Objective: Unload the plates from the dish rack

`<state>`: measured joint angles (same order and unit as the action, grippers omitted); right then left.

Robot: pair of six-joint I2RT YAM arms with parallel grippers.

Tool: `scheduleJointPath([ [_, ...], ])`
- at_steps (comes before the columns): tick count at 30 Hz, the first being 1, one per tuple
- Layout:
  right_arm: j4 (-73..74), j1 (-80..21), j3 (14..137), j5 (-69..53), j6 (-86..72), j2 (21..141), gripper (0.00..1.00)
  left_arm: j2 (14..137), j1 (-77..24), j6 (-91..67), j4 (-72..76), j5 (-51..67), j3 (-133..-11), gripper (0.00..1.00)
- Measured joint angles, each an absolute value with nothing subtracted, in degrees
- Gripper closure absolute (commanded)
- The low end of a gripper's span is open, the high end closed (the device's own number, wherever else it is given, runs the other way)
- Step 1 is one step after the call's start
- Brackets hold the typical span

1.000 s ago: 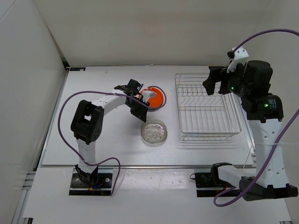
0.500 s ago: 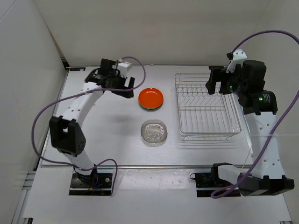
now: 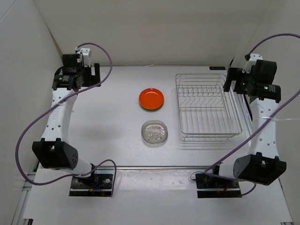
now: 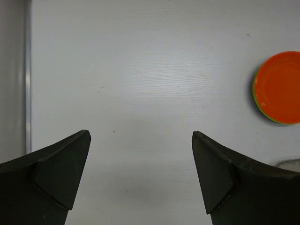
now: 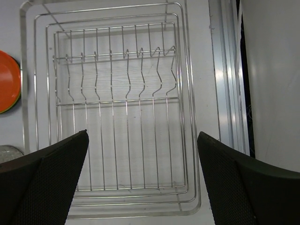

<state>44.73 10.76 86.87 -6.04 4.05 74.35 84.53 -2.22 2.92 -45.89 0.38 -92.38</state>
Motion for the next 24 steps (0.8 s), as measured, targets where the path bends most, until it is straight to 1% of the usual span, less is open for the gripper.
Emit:
scheduleJointPath([
  [5, 44.7, 14.7, 87.9, -5.4, 4.9, 78.9, 0.00, 84.6, 5.1, 2.5, -46.8, 0.3, -92.4, 0.00],
  [9, 44.6, 16.6, 88.1, -4.6, 5.0, 81.0, 0.00, 84.6, 8.8, 1.8, -46.9, 0.9, -92.4, 0.00],
  [15, 44.8, 16.7, 89.7, -4.5, 4.9, 81.9, 0.00, 84.6, 11.7, 0.8, -47.1, 2.7, -92.3, 0.00],
  [24, 44.3, 16.8, 91.3, -4.2, 4.5, 81.9, 0.00, 84.6, 11.8, 0.4, -47.7, 3.9, -92.3, 0.00],
])
